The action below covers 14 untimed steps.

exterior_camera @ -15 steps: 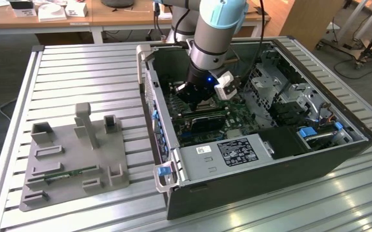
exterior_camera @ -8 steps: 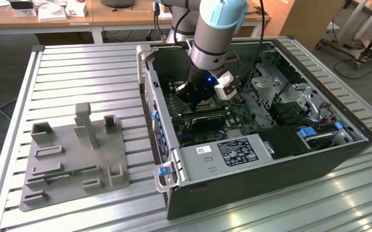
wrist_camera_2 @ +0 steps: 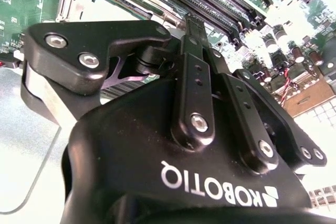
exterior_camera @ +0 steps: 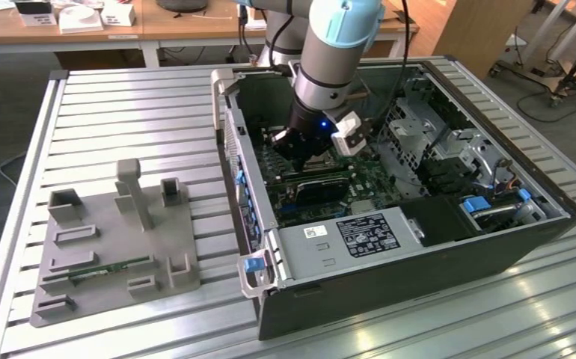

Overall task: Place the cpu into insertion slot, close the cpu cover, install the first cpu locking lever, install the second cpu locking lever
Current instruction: 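Install the second cpu locking lever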

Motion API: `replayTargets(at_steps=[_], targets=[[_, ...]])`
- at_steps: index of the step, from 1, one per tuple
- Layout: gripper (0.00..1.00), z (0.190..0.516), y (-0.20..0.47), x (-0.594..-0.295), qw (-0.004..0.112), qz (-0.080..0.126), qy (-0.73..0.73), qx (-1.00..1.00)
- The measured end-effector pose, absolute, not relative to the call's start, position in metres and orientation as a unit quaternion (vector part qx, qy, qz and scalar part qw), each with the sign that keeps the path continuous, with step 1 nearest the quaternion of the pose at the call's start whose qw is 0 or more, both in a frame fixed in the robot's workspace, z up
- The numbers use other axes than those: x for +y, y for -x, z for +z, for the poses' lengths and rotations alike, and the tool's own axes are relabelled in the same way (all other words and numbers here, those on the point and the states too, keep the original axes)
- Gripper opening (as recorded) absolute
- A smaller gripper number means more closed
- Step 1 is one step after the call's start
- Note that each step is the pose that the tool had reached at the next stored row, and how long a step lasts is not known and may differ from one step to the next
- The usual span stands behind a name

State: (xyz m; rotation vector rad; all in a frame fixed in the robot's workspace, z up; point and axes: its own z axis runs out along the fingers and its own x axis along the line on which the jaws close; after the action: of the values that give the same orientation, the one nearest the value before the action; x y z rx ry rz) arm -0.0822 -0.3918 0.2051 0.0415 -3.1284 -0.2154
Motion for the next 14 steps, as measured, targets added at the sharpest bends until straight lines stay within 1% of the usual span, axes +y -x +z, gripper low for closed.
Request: replayTargets(at_steps=[10, 14], targets=[[0.1, 0.2031, 0.0822, -0.3918, 0.003, -0.077, -0.014, -0.997], [0.1, 0.2026, 0.0822, -0.3918, 0.003, -0.084, -0.015, -0.996]])
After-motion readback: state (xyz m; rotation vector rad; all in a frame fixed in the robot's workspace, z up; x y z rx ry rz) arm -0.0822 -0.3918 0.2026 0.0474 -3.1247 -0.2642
